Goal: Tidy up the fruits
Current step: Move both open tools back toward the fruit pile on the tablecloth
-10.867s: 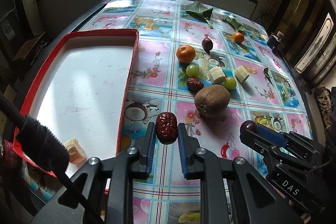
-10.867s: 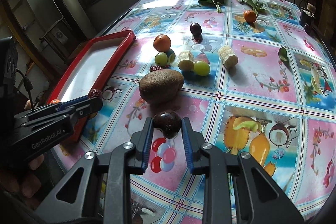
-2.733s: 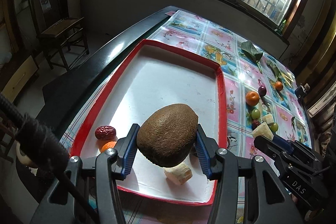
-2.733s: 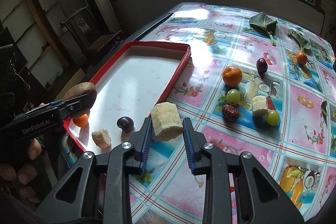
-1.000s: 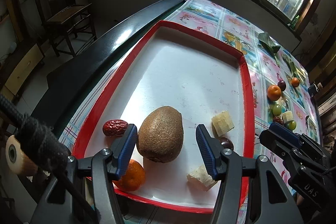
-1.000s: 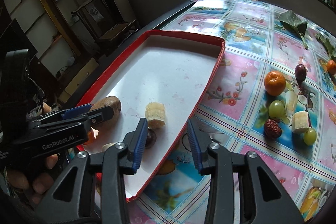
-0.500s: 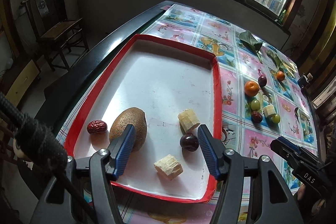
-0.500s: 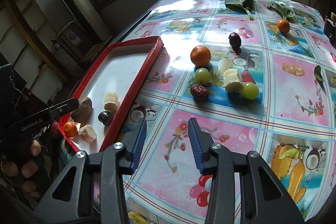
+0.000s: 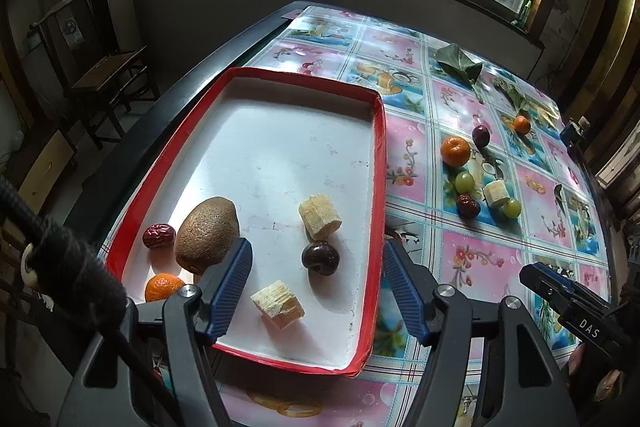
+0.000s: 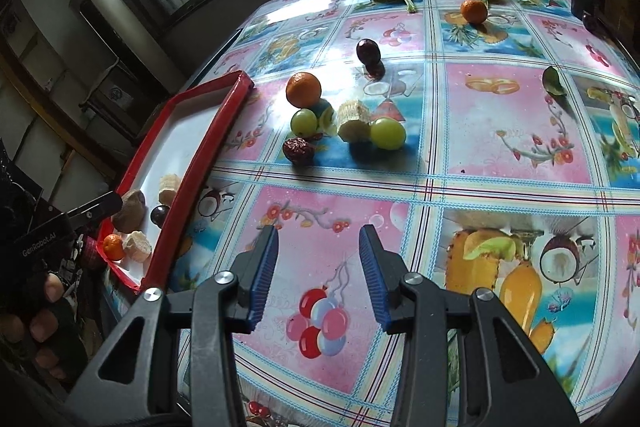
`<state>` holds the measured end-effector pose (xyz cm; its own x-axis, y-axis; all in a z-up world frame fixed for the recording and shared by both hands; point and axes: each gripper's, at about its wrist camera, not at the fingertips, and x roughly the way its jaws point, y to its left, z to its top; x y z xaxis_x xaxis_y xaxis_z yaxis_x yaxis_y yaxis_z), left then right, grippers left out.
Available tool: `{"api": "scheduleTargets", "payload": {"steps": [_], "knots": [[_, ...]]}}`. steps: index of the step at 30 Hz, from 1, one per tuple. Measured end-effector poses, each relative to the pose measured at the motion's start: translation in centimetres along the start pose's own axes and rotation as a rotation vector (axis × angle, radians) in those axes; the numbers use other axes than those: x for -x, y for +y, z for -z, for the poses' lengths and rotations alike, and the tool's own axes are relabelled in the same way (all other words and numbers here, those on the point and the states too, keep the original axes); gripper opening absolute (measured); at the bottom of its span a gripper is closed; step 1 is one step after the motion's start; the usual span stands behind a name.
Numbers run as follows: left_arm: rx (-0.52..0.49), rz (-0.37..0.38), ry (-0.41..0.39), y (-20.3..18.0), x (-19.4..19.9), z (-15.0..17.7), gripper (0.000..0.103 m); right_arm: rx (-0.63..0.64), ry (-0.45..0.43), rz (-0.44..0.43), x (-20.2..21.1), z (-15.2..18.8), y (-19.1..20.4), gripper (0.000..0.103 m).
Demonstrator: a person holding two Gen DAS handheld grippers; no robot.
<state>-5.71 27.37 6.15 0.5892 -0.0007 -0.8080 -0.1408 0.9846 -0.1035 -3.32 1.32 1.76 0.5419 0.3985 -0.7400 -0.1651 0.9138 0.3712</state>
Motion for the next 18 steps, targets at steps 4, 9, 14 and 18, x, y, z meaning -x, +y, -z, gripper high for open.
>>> {"api": "scheduleTargets", "payload": {"steps": [4,9,14,18], "knots": [[-0.012,0.000,0.006,-0.6,-0.1,0.0,0.068,-0.013,-0.008,0.003,0.4,0.1,-0.6,0.048],[-0.027,0.009,0.016,-1.4,-0.3,0.1,0.069,-0.028,-0.007,0.005,0.4,0.3,-1.3,0.048],[-0.044,0.027,0.030,-2.3,-0.5,0.3,0.069,-0.040,-0.001,0.011,0.3,0.5,-2.0,0.048],[-0.062,0.044,0.038,-3.3,-0.7,0.4,0.069,-0.049,0.000,0.018,0.2,0.5,-2.5,0.048]]}}
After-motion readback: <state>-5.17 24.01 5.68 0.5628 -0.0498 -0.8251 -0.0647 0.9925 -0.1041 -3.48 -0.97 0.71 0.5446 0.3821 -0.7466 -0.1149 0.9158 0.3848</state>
